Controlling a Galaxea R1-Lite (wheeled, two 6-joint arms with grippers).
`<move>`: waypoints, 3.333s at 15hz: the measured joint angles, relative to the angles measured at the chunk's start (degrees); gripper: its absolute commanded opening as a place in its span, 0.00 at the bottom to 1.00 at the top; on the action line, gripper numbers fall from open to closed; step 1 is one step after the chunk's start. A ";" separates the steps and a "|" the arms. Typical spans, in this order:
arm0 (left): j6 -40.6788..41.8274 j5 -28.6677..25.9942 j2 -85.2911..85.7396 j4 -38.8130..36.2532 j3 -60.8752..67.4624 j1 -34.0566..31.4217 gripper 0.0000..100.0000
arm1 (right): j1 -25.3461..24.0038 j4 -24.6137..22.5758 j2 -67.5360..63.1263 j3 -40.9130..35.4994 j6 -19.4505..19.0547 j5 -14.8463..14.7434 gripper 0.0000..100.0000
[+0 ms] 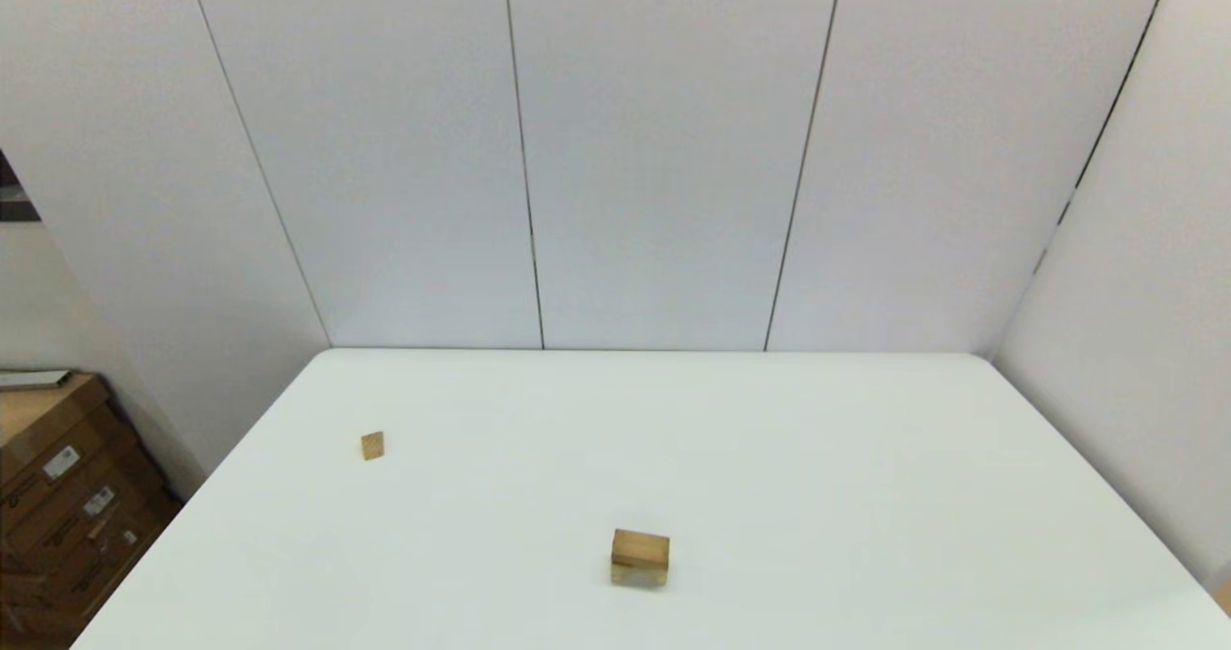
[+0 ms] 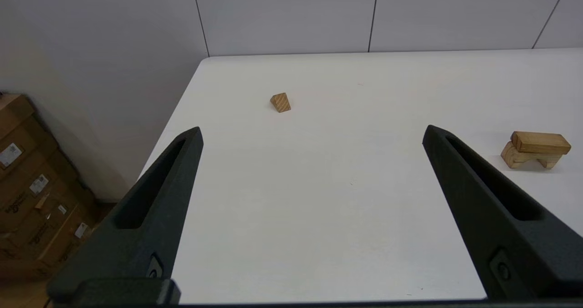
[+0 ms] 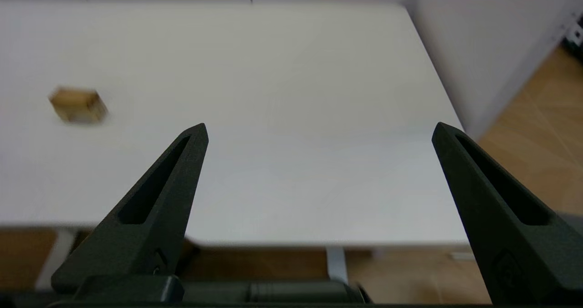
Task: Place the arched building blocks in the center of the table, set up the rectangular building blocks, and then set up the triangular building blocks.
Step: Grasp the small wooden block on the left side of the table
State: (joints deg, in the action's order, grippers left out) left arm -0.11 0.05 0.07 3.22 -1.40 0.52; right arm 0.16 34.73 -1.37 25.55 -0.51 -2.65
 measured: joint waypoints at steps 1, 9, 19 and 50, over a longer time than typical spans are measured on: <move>-0.05 0.02 0.00 0.00 0.00 0.00 1.00 | -0.02 -4.55 0.60 -3.39 0.29 0.20 1.00; 0.00 0.02 0.00 0.00 0.00 0.00 1.00 | -0.06 -30.18 1.50 -23.32 -4.22 2.62 1.00; 0.85 -0.05 0.00 0.00 0.00 0.00 1.00 | -0.06 -32.65 1.50 -24.76 -2.54 3.22 1.00; -35.35 9.75 -104.81 -4.07 -48.46 5.80 1.00 | -0.06 -32.62 1.44 -24.76 -2.43 3.24 1.00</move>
State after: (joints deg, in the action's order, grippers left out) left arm -35.46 9.80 -104.74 -0.85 -49.86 6.33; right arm 0.10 2.11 0.07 0.79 -2.94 0.60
